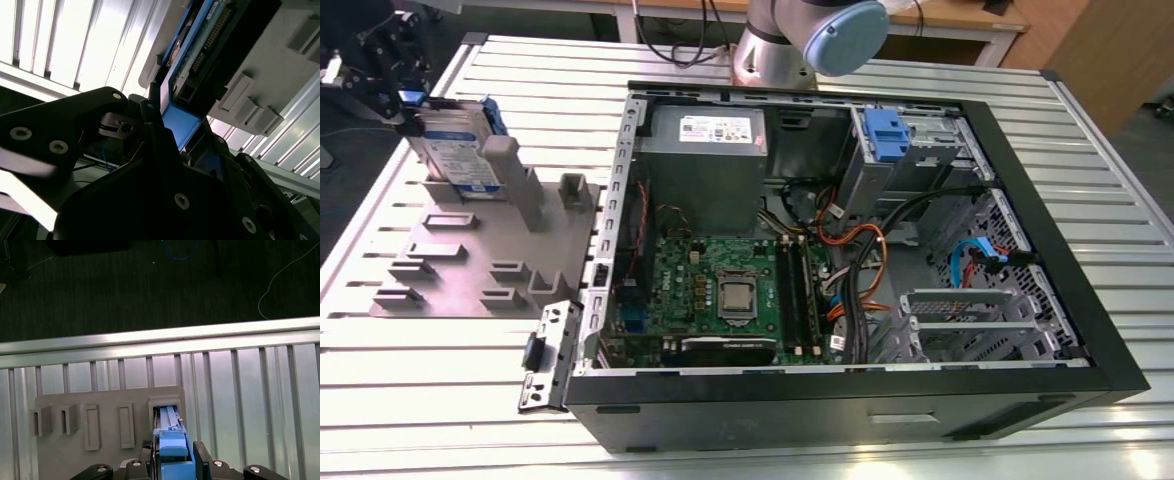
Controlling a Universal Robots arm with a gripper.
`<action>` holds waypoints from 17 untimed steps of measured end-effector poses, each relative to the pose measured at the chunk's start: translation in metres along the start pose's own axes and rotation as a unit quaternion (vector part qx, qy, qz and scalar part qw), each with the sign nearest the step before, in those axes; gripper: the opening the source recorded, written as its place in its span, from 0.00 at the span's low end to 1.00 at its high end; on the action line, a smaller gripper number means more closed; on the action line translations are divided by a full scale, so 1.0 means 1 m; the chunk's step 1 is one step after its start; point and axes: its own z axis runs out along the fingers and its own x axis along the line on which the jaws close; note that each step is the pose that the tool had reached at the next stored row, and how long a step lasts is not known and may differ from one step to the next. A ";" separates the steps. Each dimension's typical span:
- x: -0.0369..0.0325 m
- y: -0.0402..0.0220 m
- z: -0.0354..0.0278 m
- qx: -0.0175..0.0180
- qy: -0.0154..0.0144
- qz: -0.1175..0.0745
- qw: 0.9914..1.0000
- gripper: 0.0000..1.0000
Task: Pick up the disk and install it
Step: 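Pick up the disk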
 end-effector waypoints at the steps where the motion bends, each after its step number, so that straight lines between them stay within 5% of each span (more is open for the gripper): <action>1: 0.0001 0.0000 0.0004 0.000 0.000 0.000 1.000 0.45; 17: 0.0008 0.0000 0.0017 0.000 0.000 0.000 1.000 0.38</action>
